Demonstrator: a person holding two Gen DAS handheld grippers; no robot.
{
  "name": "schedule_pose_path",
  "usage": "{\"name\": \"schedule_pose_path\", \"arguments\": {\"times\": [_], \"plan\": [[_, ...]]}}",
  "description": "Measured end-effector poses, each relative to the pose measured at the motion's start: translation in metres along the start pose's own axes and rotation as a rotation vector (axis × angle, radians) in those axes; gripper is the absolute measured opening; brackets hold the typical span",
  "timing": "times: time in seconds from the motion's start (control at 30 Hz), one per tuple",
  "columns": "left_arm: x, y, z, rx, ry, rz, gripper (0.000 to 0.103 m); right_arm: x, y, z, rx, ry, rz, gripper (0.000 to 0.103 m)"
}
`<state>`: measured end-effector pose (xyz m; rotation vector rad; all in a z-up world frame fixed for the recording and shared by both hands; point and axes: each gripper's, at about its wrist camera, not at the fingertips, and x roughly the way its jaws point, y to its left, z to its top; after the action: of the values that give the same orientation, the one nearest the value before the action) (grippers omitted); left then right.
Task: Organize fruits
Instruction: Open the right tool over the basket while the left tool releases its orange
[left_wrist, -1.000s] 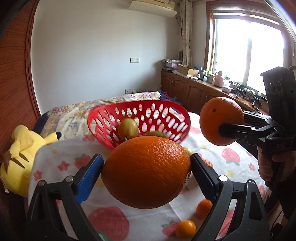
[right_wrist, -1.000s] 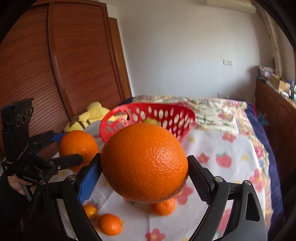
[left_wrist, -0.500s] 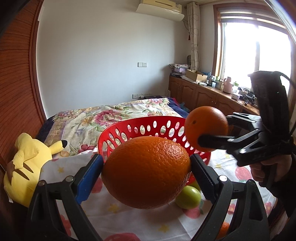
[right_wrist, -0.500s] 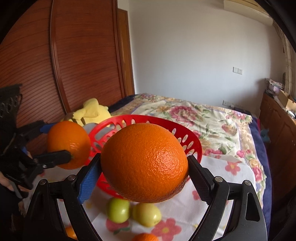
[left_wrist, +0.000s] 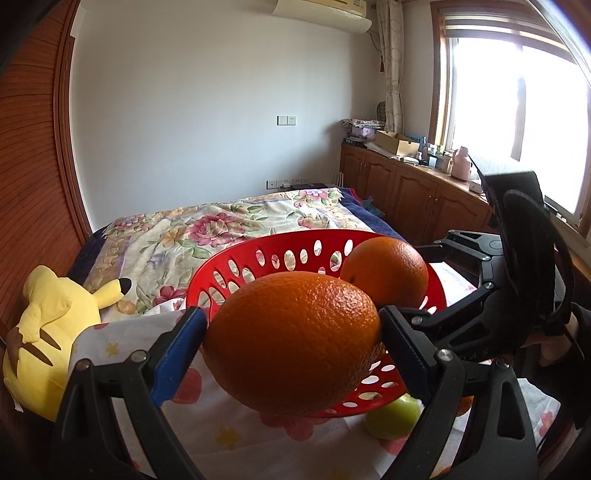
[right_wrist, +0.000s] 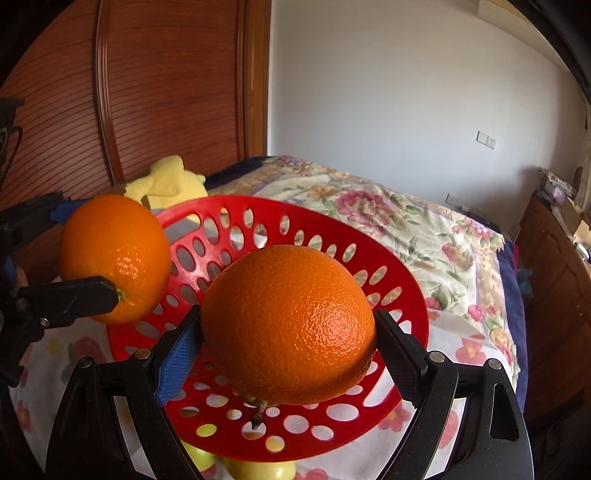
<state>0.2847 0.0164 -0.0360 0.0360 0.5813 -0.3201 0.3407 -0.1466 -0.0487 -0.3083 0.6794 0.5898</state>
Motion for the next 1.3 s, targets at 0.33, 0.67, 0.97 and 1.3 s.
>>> {"name": "schedule_pose_path", "arguments": {"times": [0.33, 0.67, 0.97, 1.3], "plan": [[0.008, -0.005, 0.001, 0.004, 0.018, 0.010, 0.093, 0.006, -0.003, -0.003, 0.009, 0.014, 0.002, 0.092], [0.017, -0.009, 0.003, 0.013, 0.037, 0.030, 0.089, 0.000, -0.012, -0.004, 0.050, -0.009, 0.000, 0.092], [0.030, -0.017, 0.002, 0.035, 0.063, 0.036, 0.078, -0.010, -0.012, -0.010, 0.037, -0.040, 0.012, 0.092], [0.018, -0.016, 0.004, 0.022, 0.058, 0.047, 0.052, -0.024, -0.011, -0.016, 0.067, -0.066, 0.037, 0.092]]}}
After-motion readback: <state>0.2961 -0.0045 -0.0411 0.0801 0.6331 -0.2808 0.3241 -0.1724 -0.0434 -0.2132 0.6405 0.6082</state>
